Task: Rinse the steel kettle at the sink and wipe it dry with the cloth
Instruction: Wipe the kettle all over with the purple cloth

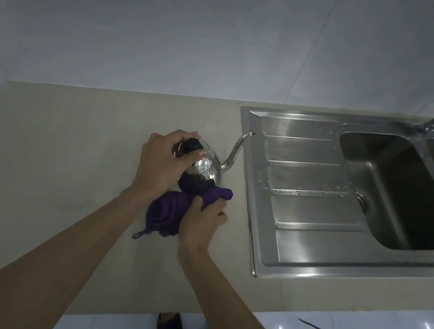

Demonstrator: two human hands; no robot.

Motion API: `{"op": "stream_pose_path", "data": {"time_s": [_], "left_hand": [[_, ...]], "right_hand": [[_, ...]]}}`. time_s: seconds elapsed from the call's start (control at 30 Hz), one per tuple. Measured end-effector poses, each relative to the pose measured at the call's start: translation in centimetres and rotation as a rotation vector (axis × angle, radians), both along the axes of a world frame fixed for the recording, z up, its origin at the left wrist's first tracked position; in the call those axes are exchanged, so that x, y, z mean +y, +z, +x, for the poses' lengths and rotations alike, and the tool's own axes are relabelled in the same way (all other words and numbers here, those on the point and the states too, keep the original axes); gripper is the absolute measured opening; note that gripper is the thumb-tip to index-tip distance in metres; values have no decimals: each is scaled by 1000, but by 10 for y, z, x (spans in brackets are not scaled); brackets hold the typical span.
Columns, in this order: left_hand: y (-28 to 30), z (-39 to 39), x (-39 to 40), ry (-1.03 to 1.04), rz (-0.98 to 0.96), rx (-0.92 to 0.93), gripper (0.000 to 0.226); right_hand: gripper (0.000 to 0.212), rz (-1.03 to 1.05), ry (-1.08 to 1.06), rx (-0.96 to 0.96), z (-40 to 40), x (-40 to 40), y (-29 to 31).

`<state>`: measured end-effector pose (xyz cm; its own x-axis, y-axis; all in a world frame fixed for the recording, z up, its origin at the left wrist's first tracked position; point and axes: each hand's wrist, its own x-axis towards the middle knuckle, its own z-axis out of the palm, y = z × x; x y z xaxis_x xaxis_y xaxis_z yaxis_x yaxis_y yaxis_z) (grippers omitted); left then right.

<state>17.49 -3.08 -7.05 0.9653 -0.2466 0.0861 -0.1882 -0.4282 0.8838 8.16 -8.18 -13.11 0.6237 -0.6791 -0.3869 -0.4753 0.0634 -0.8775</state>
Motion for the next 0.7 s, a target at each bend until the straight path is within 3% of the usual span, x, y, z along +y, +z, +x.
{"op": "stream_pose_path", "data": {"time_s": [0.13,0.27,0.4,0.53,0.6,0.7], "left_hand": [[0,1,2,-28,-17,41,28],[1,-1,2,-15,-6,38,28],[0,1,2,-17,-15,17,27],[0,0,1,-10,-1,15,26],[0,-1,2,-4,6,8,27],[1,-1,1,-8,13,6,28]], "right_hand": [[46,-335,116,-288,1,-34,21],[38,-361,274,-202,13,-79,13],[45,-313,410,-339,21,-93,13],[36,-330,506,-225,22,-103,19],[38,-549,483,-250,21,-101,34],[46,-1282,466,-295,23,-121,55]]}}
